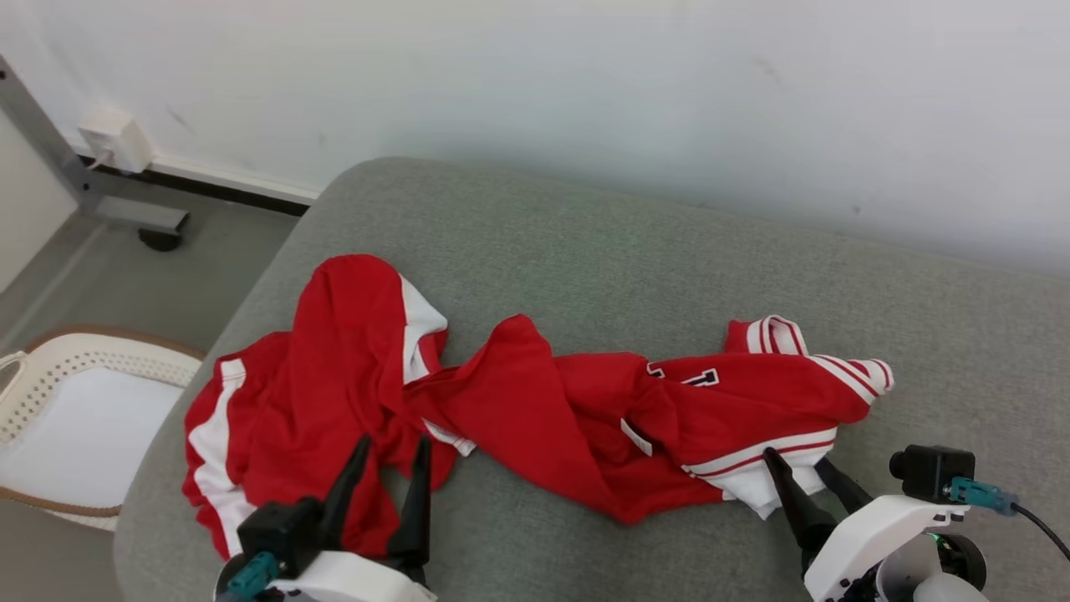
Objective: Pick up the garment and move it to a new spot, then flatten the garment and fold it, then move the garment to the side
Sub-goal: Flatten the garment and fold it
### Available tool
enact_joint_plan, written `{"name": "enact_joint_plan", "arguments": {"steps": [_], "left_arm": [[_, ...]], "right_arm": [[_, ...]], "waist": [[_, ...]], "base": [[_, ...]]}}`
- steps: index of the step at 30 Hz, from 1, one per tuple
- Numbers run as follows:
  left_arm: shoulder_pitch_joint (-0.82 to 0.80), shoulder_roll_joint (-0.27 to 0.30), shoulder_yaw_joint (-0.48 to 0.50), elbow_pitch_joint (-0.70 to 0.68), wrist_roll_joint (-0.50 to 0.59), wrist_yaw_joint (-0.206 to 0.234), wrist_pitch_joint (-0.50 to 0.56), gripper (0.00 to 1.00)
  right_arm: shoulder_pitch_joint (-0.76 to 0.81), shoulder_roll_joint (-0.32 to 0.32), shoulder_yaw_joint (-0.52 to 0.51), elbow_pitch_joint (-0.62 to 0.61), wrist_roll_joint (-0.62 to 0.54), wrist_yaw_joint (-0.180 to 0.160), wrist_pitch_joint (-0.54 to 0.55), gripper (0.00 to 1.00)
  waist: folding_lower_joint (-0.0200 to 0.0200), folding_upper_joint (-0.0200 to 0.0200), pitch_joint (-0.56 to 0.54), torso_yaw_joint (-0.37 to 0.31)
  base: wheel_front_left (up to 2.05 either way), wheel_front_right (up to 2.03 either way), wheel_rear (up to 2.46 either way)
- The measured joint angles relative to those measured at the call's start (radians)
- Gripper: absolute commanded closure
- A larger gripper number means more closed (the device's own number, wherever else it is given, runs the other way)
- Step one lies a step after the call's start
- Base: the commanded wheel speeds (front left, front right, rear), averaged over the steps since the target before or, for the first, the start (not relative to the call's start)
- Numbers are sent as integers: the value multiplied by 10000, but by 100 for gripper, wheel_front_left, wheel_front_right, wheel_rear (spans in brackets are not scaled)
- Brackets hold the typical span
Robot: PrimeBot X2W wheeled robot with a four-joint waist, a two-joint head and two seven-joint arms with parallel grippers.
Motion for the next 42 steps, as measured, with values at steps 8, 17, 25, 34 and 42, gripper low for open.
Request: {"name": "enact_joint_plan", "arguments": {"steps": [8,17,25,34,42], "left_arm": [[-13,-113,48,186,69,-113,-15,0],[18,-178,165,280,98,-192,-25,0],[81,-174,228,282,184,-242,-27,0],[187,-180,209,247,199,-242,-27,0],[223,-221,268,261,199,-244,-27,0]], "right_arm": [[-329,-272,353,201,1427,0,31,17],[-569,-700,675,29,2033,0,-982,100],[-631,-1511,706,-673,2236,0,-1438,100],[123,-2723,219,-2199,2234,2,-650,100],[2133,-3463,-823,-3649,2309,0,961,100]], "waist": [[0,0,25,496],[0,0,-67,195],[0,0,-203,-580],[0,0,-317,-1670],[0,0,-315,-2511]], "base": [[0,0,0],[0,0,0],[0,0,0],[0,0,0],[0,0,0]]}}
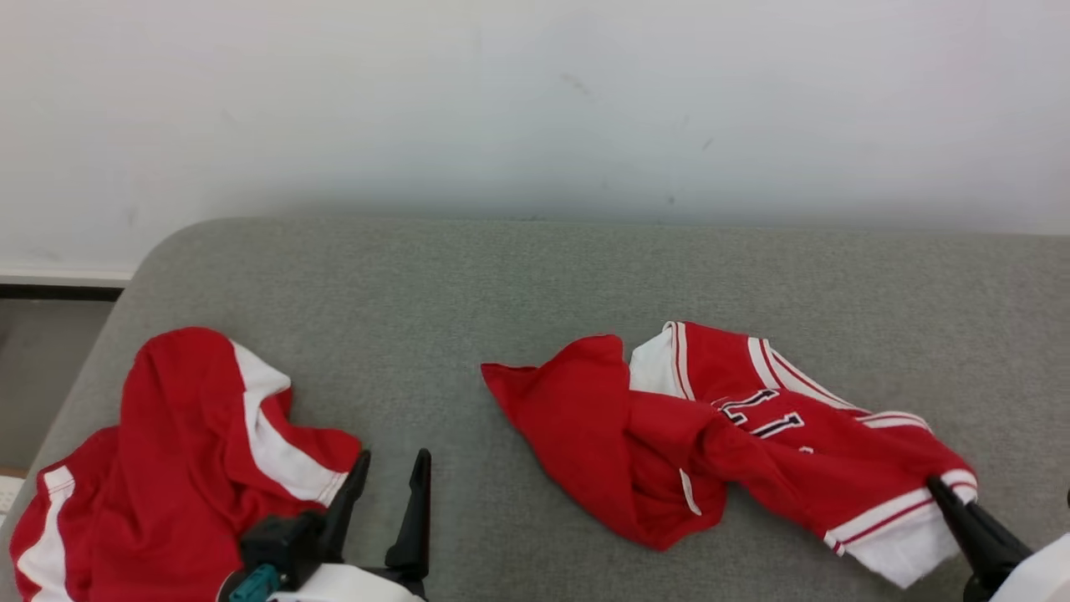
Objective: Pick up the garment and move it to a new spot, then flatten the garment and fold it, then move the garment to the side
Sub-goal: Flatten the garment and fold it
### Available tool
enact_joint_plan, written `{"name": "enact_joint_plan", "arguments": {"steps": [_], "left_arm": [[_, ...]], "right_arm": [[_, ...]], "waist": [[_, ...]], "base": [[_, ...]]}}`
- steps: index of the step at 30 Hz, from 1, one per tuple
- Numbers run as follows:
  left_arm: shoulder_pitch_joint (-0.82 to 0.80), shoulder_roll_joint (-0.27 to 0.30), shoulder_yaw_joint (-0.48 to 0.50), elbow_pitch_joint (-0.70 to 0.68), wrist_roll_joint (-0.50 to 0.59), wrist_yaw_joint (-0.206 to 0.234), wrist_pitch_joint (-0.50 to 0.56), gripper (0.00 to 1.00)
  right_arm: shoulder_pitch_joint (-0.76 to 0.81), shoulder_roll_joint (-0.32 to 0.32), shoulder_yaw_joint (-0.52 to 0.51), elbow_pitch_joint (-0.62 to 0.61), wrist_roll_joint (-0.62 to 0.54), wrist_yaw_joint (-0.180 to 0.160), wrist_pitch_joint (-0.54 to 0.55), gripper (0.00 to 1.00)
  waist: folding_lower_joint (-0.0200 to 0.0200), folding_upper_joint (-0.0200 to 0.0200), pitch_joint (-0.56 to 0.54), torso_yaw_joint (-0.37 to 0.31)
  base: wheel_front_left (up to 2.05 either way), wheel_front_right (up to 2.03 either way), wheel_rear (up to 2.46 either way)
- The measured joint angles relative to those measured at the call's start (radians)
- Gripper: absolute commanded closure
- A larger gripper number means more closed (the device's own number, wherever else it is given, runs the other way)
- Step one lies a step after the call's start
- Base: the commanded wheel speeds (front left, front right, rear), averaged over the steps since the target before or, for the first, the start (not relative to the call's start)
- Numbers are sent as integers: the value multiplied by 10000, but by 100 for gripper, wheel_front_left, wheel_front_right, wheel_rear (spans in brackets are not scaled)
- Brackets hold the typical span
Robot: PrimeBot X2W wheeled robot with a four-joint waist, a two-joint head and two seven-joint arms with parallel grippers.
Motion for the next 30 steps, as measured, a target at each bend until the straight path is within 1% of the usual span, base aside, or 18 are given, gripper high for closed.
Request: {"name": "enact_joint_plan", "arguments": {"steps": [3,4,5,6,7,8,9,11,14,17,21,26,30], "left_arm": [[-1,-36,17,4,0,-25,0,0],[-1,-36,17,4,0,-25,0,0],[-3,-38,23,6,0,-27,0,0],[-5,-40,19,13,0,-31,0,0],[-5,-40,19,13,0,-31,0,0],[-5,-40,15,25,2,-42,0,0],[-7,-42,-2,52,2,-48,0,0],[-22,-46,-40,94,2,-105,0,0],[-46,-50,-52,144,2,-117,0,0],[-51,-48,-75,224,2,-130,0,0],[-58,-73,-169,316,4,-174,0,0],[-43,-67,-190,366,4,-174,0,0],[-42,-67,-249,360,4,-173,2,0]], "right_arm": [[778,144,-393,-291,-174,0,502,100],[778,144,-393,-291,-174,0,502,100],[951,245,-573,-341,-253,0,625,100],[1212,491,-899,-345,-533,0,846,100],[1212,491,-899,-345,-533,0,846,100],[1325,612,-1041,-307,-763,0,1007,59],[1425,740,-1164,-270,-965,0,1147,0],[1562,1051,-1448,-213,-1338,0,1407,0],[1660,1490,-1898,-500,-1549,0,1802,0],[1787,1605,-2477,-1035,-1902,0,2169,0],[2218,1881,-3340,-2102,-2382,0,2439,0],[2449,2525,-3998,-3530,-3081,0,2431,0],[2369,3091,-3979,-4006,-3463,0,2094,0]], "waist": [[0,0,0,-258],[0,0,0,-258],[0,0,4,-336],[0,0,17,-478],[0,0,17,-478],[0,0,23,-543],[0,0,30,-595],[0,0,52,-664],[0,0,47,-731],[0,0,-12,-741],[0,0,-172,-650],[0,0,-375,-528],[0,0,-447,-424]], "base": [[0,0,0],[0,0,0],[0,0,0],[0,0,0],[0,0,0],[0,0,0],[0,0,0],[0,0,0],[0,0,0],[0,0,0],[0,0,0],[0,0,0],[0,0,0]]}}
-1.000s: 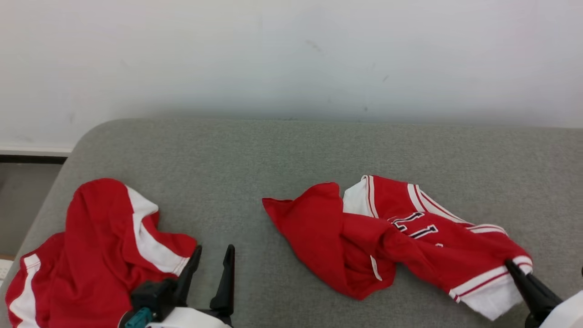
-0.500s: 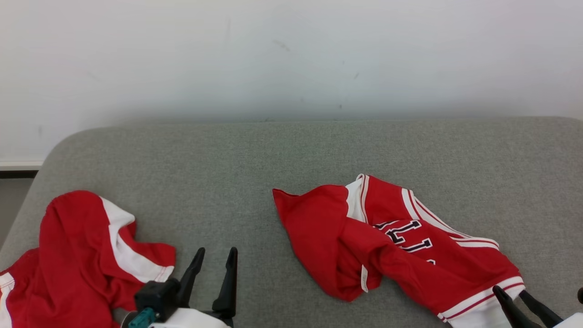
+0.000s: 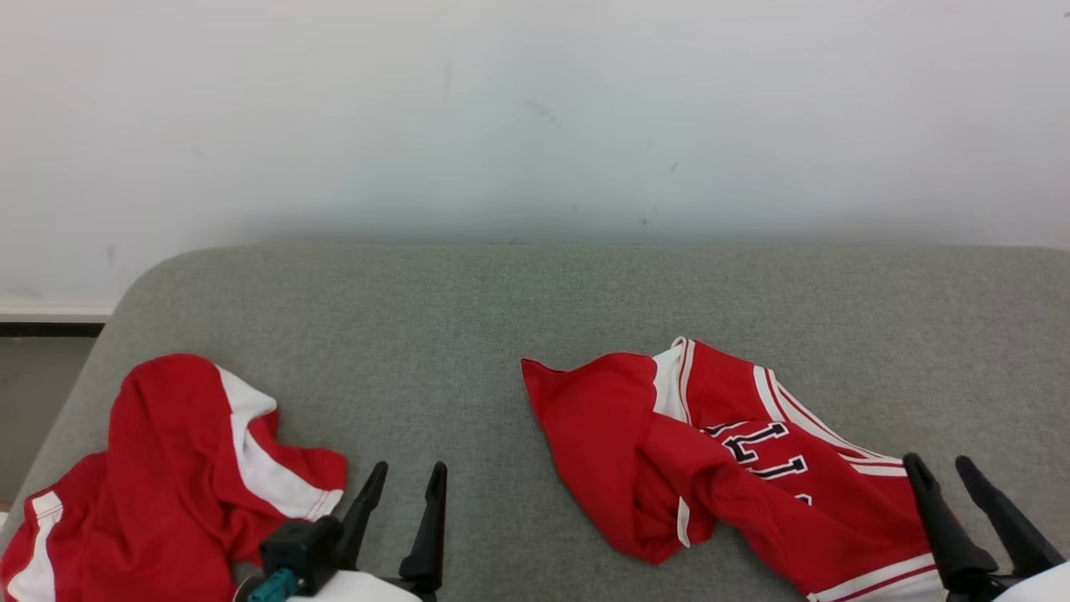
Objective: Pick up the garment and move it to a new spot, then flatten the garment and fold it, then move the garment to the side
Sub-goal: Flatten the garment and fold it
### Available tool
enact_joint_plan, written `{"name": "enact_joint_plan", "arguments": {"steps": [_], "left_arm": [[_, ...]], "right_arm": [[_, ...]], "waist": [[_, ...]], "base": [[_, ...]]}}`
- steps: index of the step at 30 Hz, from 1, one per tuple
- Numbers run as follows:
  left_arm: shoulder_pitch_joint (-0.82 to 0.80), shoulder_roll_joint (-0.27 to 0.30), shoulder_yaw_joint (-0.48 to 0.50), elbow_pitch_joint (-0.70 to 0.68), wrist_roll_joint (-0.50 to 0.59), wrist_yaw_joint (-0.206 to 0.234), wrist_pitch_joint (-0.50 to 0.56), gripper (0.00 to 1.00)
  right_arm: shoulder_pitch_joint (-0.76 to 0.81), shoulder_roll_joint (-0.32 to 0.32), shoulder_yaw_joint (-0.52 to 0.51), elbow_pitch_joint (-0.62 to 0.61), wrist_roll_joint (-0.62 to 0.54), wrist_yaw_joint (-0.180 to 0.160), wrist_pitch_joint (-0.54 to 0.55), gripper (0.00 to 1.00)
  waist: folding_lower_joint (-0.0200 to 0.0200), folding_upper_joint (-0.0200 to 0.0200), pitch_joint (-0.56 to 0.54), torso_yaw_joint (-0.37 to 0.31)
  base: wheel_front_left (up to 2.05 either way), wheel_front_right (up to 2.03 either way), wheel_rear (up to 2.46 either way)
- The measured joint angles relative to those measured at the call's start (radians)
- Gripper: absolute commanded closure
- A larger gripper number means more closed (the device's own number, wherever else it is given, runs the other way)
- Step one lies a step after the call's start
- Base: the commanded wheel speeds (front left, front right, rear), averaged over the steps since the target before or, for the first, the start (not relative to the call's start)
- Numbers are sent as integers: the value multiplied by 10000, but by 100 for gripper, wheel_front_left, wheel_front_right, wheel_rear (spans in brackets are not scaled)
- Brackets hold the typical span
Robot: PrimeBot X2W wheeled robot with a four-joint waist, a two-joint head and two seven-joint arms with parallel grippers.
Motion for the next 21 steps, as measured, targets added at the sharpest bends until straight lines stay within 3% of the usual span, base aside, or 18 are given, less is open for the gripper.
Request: {"name": "enact_joint_plan", "arguments": {"steps": [9,15,21], "left_arm": [[-34,8,-67,-2,-8,-15,13,0],[-189,-2,-69,-33,-12,13,13,0],[-426,-132,-286,63,-12,-128,12,0]], "right_arm": [[-659,174,1039,468,-203,0,-554,0],[-1988,182,1871,1475,366,0,-426,0],[-3163,-203,2621,2832,433,0,-117,0]], "waist": [[0,-1,56,374],[0,0,270,534],[0,0,383,980]], "base": [[0,0,0],[0,0,0],[0,0,0]]}}
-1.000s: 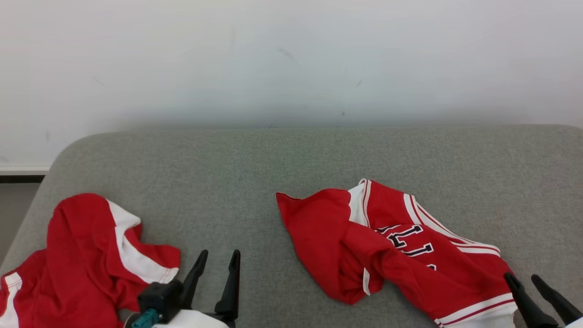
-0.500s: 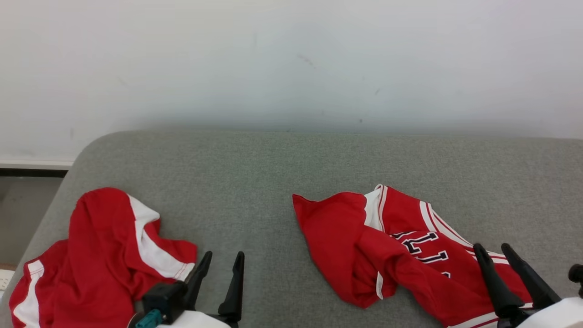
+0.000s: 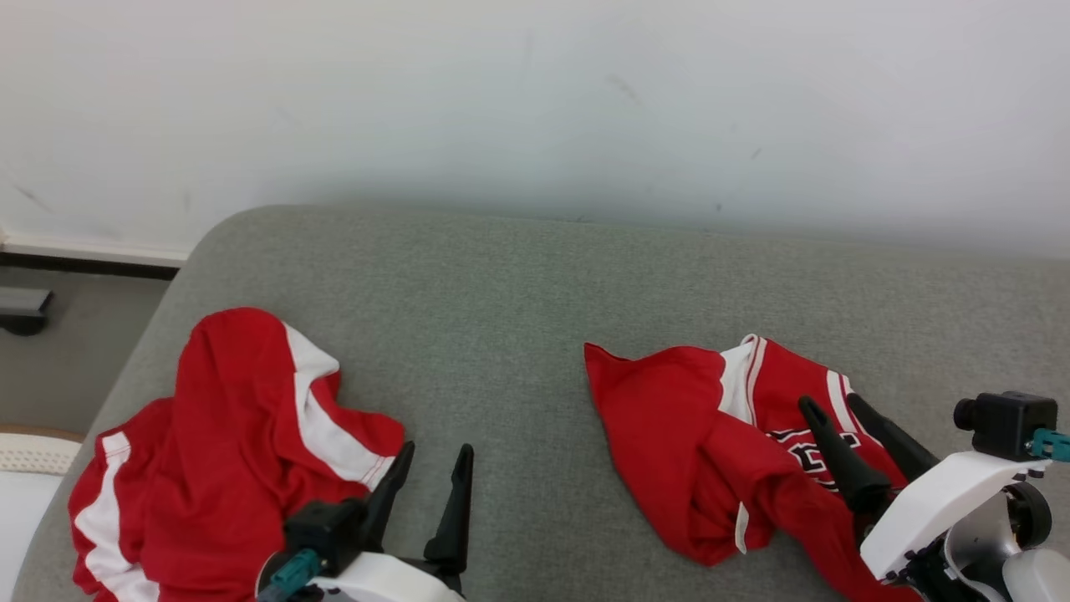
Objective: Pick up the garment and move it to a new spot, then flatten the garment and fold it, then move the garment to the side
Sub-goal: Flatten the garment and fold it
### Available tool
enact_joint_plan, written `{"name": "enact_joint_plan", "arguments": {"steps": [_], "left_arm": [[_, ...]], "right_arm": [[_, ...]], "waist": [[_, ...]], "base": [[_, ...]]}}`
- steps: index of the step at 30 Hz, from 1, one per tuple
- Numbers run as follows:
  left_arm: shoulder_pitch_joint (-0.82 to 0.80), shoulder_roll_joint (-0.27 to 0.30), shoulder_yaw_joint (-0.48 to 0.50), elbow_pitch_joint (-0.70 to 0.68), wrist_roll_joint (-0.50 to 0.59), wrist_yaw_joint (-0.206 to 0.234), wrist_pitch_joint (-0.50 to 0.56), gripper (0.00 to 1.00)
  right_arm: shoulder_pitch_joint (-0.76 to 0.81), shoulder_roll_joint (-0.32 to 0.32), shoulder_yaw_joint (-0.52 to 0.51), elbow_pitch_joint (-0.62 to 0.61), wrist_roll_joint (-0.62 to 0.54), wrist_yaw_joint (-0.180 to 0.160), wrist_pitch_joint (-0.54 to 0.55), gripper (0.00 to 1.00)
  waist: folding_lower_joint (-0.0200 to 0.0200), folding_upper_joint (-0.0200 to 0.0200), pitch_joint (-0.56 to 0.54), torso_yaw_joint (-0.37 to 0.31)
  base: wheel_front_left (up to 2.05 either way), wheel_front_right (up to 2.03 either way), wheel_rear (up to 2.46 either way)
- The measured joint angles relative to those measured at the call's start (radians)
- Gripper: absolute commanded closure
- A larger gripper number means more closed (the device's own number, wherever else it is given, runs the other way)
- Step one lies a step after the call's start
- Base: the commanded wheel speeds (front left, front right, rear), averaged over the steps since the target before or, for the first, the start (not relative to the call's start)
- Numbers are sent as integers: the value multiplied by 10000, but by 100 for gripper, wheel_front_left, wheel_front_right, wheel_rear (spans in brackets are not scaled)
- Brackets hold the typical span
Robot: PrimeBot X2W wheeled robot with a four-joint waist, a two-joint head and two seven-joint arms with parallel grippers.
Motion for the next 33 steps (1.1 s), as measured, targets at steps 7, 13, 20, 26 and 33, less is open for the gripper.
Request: {"name": "enact_joint_plan", "arguments": {"steps": [7,13,20,26,33], "left_arm": [[-187,-190,-211,86,10,-84,0,0],[-252,-228,-282,178,36,-125,0,0],[-318,-307,-278,272,36,-142,-4,0],[-328,-384,-245,307,36,-165,-12,0],[-319,-462,-136,282,65,-182,-13,0]], "right_arm": [[-38,-295,663,481,426,0,270,0],[207,-447,1285,516,464,0,861,0],[258,-535,1661,514,90,0,1342,100],[129,-558,1482,259,-132,0,1135,100],[-59,-644,295,-372,307,0,947,100]], "waist": [[0,0,104,450],[0,0,219,661],[0,-1,279,853],[0,-1,236,898],[0,0,241,853]], "base": [[0,0,0],[0,0,0],[0,0,0],[0,0,0],[0,0,0]]}}
